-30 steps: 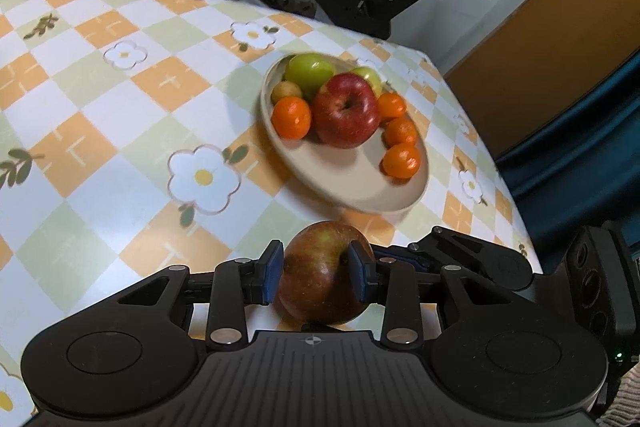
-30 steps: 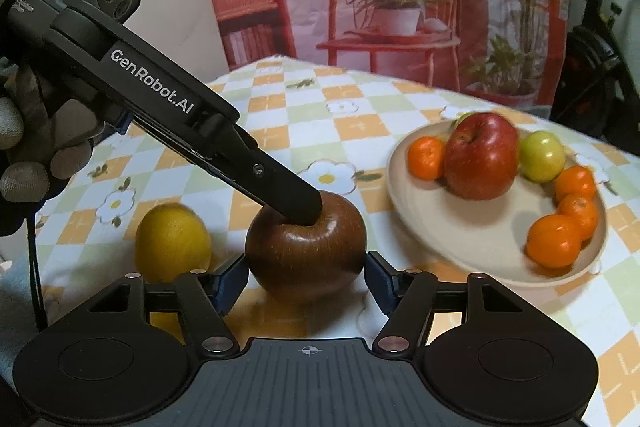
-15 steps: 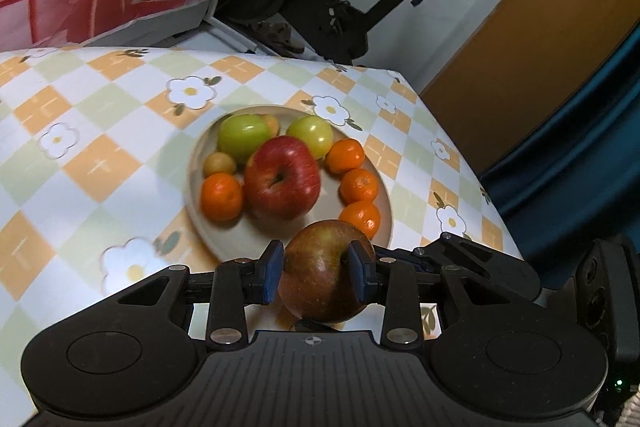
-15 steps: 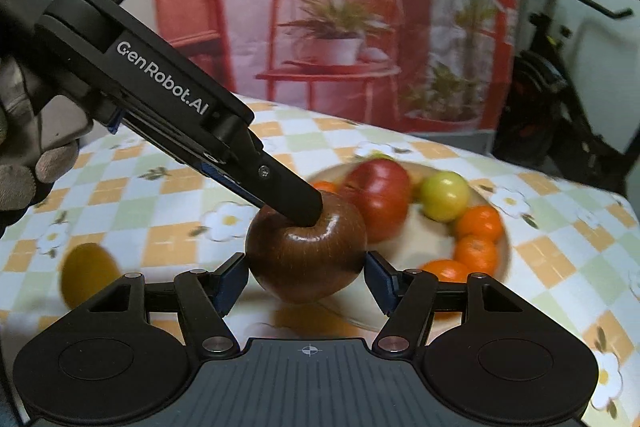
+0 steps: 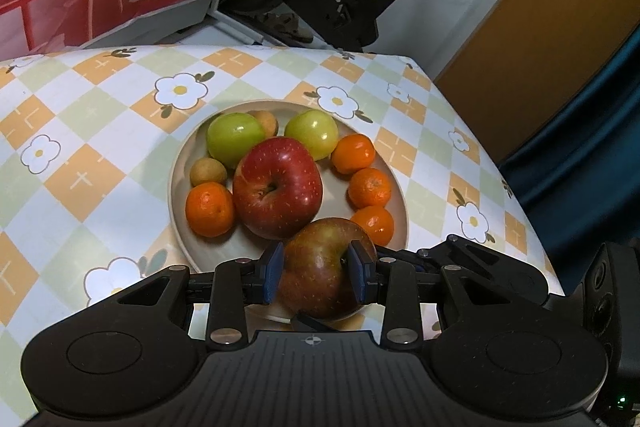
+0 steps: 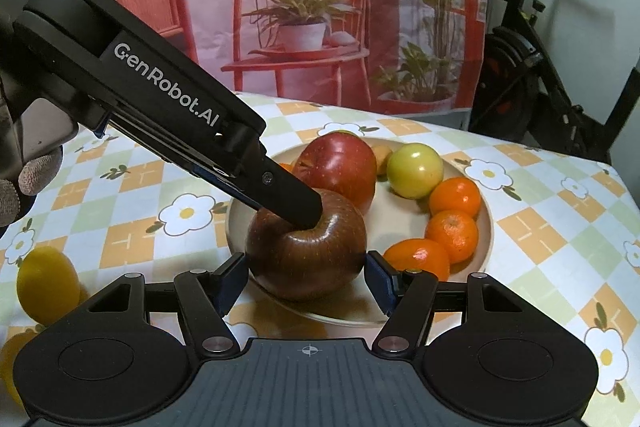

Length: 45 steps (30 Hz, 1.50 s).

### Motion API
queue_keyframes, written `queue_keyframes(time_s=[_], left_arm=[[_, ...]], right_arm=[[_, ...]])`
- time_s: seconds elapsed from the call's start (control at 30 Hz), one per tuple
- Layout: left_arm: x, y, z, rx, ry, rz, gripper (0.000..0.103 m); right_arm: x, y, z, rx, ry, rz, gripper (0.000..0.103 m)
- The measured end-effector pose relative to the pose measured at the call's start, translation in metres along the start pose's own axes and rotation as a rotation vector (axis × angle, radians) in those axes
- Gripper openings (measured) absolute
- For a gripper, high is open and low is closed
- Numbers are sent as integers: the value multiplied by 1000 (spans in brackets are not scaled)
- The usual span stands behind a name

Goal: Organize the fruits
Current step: 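Carry both red apples onto the beige plate and open both grippers, then move both grippers toward the yellow lemons on the table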

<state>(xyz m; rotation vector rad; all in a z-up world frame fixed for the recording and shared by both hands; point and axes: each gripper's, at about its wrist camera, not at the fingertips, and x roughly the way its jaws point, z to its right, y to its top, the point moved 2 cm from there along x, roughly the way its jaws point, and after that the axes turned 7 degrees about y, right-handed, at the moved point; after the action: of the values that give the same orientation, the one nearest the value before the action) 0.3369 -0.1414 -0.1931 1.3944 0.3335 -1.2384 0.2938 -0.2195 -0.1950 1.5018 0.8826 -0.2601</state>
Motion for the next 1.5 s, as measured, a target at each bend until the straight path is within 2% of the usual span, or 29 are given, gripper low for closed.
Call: queue_keyframes(time_s=[0.17, 0.7, 0.8, 0.9, 1.07, 1.27, 1.4, 1.5], left_arm=[[3, 0, 1, 13, 9, 1, 38], [-1, 0, 8, 29, 31, 12, 38], [-15, 0, 4, 4, 3, 49, 38], [-34, -4, 0, -12, 8, 91, 38], [-67, -24, -7, -15, 62, 148, 38], [-109, -63, -31, -117, 118, 241, 38], [-128, -87, -44, -147, 191, 273, 38], [-138, -101, -51, -183, 206, 281, 38]], right_arm=[[0, -4, 5, 34, 15, 9, 60], [-31, -11, -1, 36, -29, 57, 61], [-39, -13, -3, 49, -25, 74, 61], [-47, -16, -8, 63, -16, 90, 61], [-56, -24, -22, 75, -3, 100, 61], [-62, -33, -42, 61, 20, 87, 61], [-66, -33, -54, 46, 34, 89, 61], [-70, -34, -63, 36, 45, 91, 61]])
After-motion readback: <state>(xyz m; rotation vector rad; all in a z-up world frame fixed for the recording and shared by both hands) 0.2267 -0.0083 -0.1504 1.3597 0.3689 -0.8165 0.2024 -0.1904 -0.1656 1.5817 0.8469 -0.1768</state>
